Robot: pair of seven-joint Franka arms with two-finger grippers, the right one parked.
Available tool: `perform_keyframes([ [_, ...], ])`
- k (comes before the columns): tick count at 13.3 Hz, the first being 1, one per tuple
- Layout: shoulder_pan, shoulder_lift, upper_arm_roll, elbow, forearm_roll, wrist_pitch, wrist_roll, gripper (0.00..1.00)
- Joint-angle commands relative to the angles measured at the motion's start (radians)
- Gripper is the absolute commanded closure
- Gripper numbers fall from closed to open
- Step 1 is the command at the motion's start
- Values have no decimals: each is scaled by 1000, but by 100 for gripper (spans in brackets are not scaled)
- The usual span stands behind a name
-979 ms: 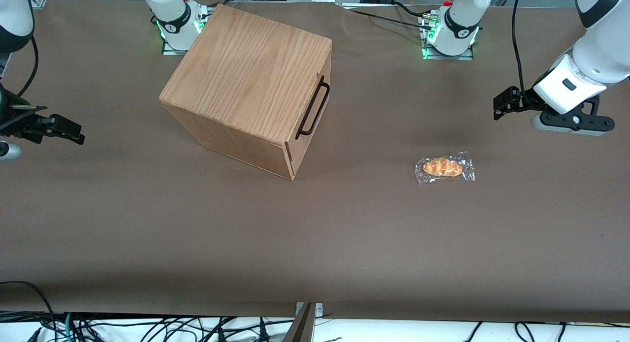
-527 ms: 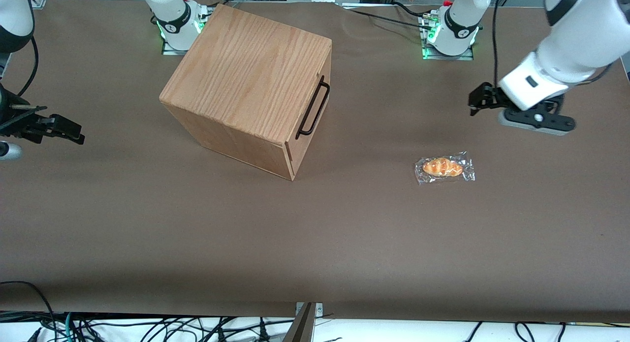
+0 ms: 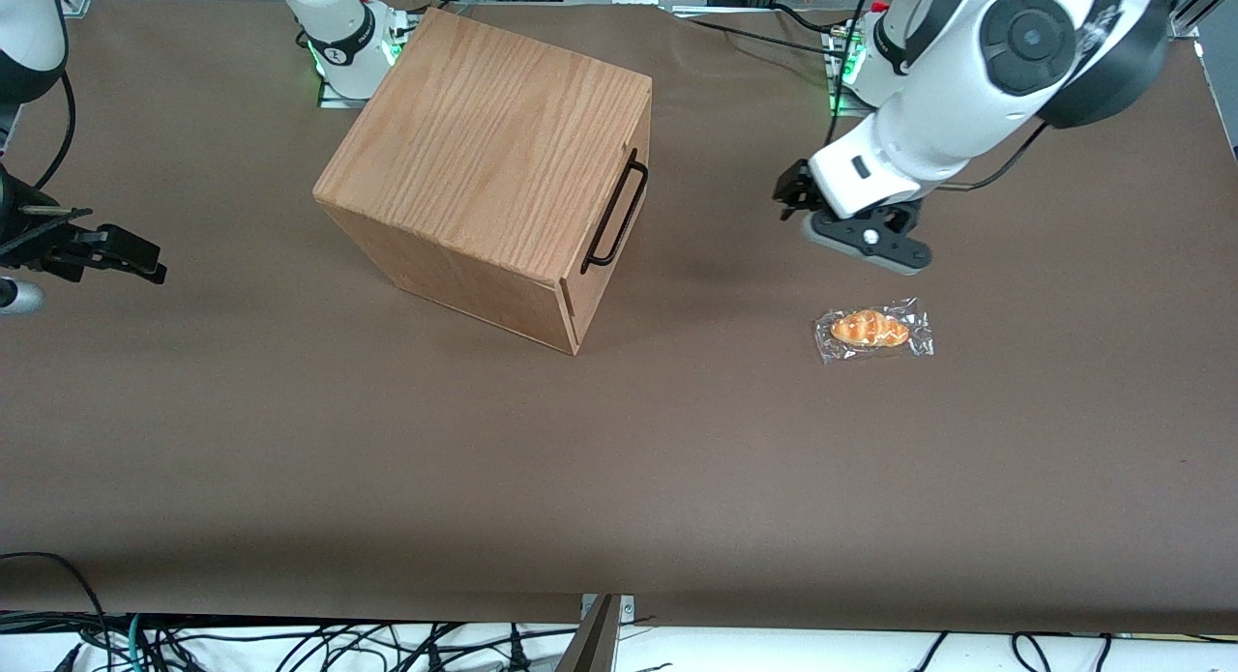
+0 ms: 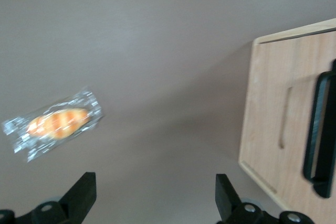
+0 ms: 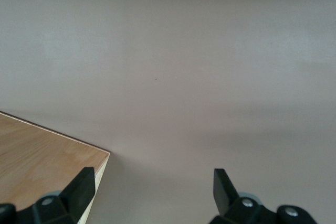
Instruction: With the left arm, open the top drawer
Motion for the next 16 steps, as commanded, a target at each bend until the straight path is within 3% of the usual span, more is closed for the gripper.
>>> perform_keyframes([
  [1,-23,80,-43,35,-55,62,-8,0],
  [5,-46,134,-103,19,-77,169,-9,0],
  [16,-139,200,-134,-71,-65,397,-17,0],
])
